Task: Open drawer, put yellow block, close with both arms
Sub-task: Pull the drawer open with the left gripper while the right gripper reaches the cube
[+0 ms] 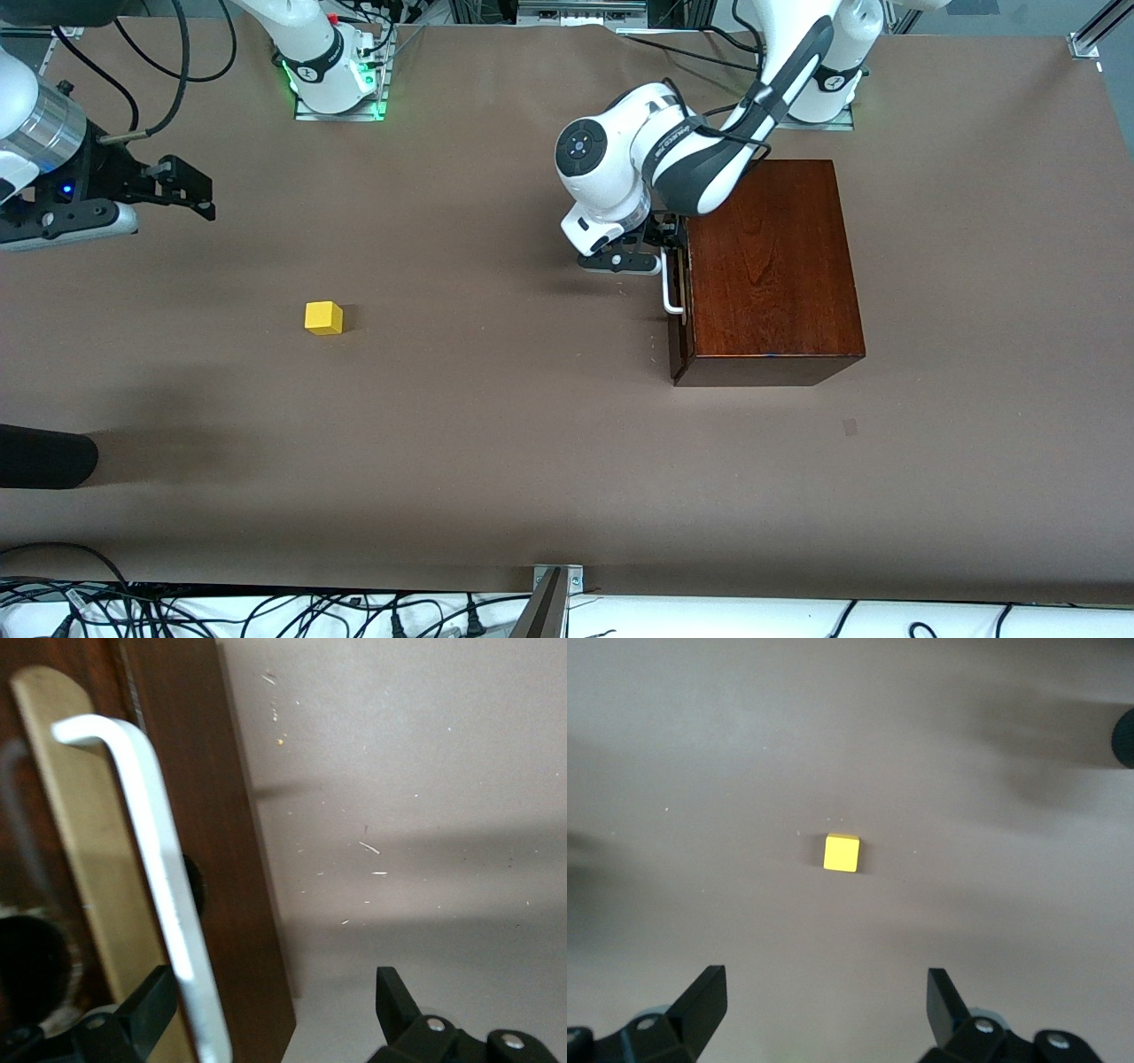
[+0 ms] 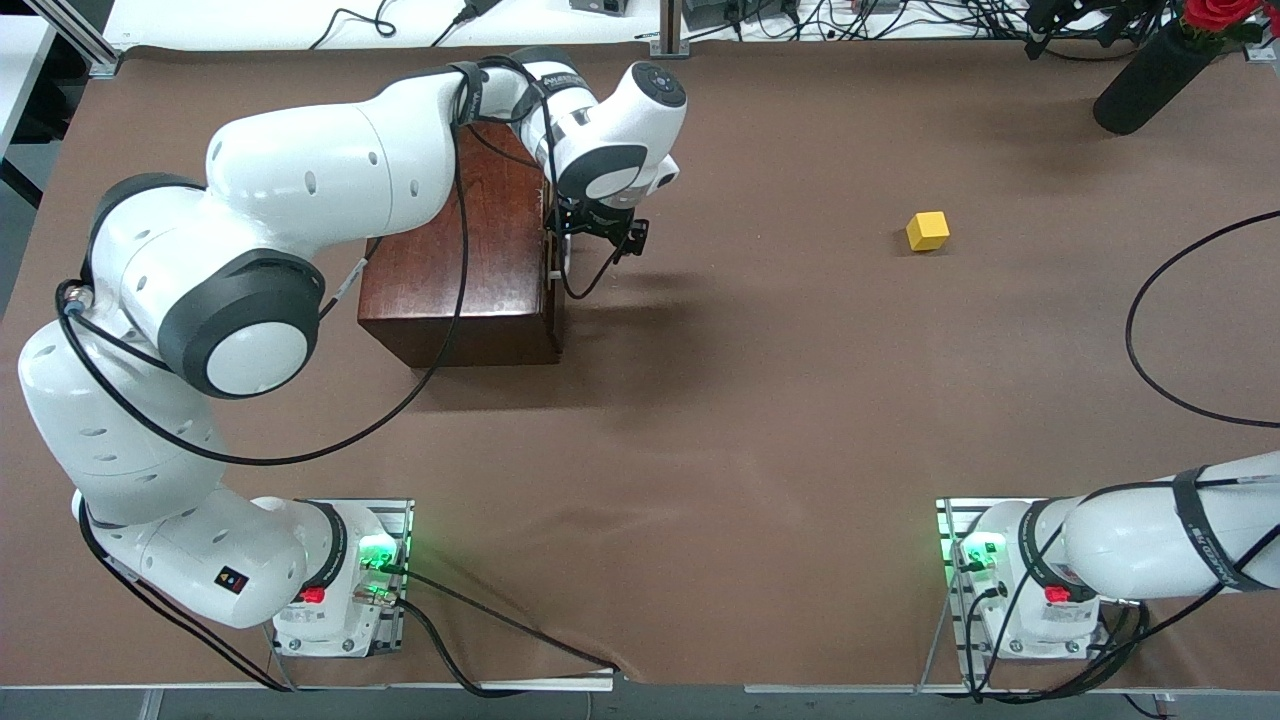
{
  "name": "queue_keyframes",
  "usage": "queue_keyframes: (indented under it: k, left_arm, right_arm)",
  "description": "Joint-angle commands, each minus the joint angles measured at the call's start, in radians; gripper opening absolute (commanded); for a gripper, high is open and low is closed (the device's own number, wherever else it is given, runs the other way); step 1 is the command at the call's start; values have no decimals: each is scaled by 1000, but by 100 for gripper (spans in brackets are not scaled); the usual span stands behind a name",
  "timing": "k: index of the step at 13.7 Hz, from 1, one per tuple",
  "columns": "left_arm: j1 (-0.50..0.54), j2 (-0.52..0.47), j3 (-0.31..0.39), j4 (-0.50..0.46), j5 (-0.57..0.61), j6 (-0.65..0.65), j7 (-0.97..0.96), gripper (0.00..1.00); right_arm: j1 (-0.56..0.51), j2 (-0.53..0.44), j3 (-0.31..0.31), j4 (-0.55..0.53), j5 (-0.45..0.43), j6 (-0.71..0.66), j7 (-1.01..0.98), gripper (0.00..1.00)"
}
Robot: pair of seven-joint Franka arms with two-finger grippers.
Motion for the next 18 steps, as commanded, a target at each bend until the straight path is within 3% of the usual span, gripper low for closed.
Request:
queue_keyframes:
  k: [1,6,13,18]
  left_arm:
    - [-15,1,6,-5,32,28,-31,100]
    - [-37,31,6,14,28,103,-87,100]
    - [-107,168,4,224,9,143,-90,100]
    - [-124,186,4,265,7,163,-88,100]
  right_arm:
    - [-21,27,0,10,22,26,-4,100]
    - [-21,53,1,10,15,28,-9,100]
    - [-9,157,4,2,-1,34,-49,100]
    - [17,250,9,-60,2,171,-41,100]
